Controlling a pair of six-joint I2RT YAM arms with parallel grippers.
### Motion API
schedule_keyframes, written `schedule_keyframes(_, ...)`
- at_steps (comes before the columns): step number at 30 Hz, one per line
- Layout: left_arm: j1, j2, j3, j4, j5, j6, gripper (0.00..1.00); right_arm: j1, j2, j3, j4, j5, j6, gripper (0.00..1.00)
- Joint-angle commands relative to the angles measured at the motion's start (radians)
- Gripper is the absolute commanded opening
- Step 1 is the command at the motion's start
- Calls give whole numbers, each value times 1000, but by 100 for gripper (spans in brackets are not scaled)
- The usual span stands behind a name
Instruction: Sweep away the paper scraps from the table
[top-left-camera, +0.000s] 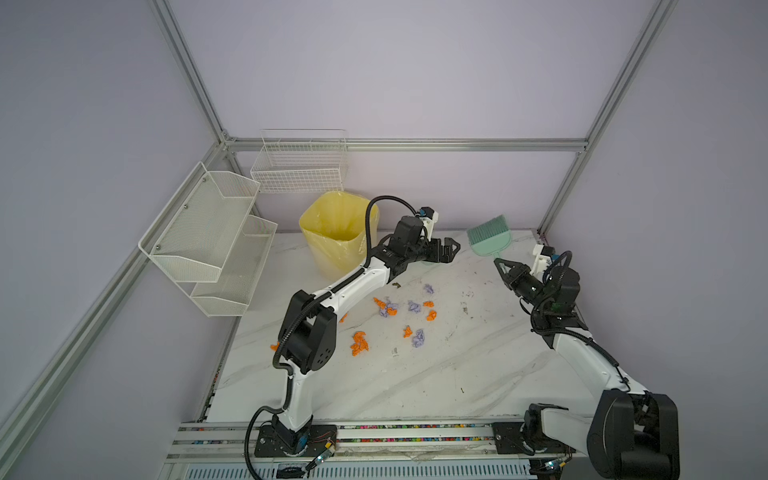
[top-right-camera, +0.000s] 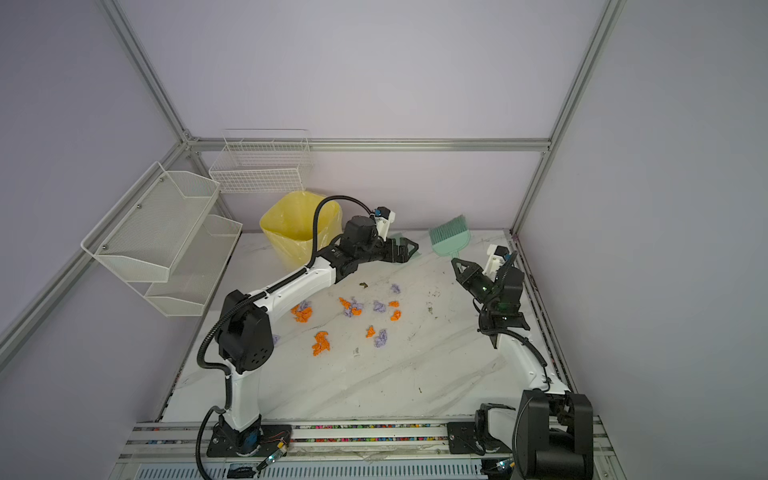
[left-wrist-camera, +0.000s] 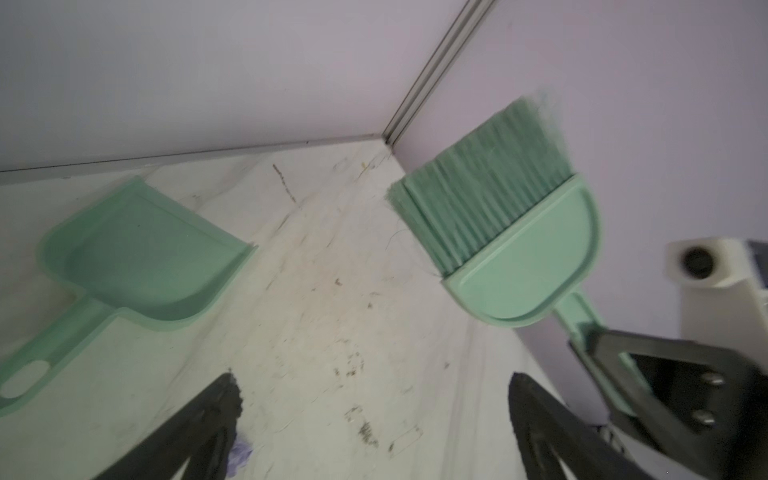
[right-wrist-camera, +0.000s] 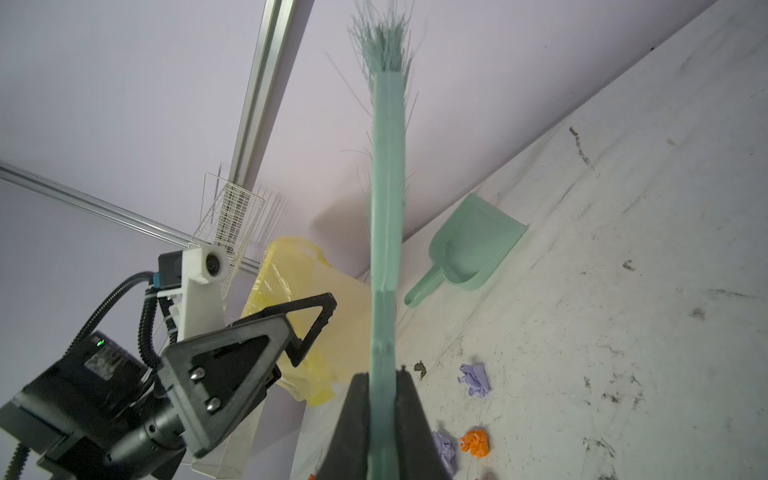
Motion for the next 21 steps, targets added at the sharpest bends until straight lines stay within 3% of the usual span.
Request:
schedule_keyframes(1, 9, 129, 287, -361, -80, 326, 100, -5, -47, 26, -85, 37, -77, 0)
schedule_keyframes(6, 39, 211, 383, -403, -157, 422, 100, -6, -49, 12, -95, 40, -85, 0)
schedule_keyframes(11, 109, 232, 380, -406, -119, 430, 100, -6, -41, 24, -139, 43, -127, 0)
schedule_keyframes(21, 110, 324, 451, -398, -245, 613, 100, -6, -35, -4, -160, 45, -173, 0)
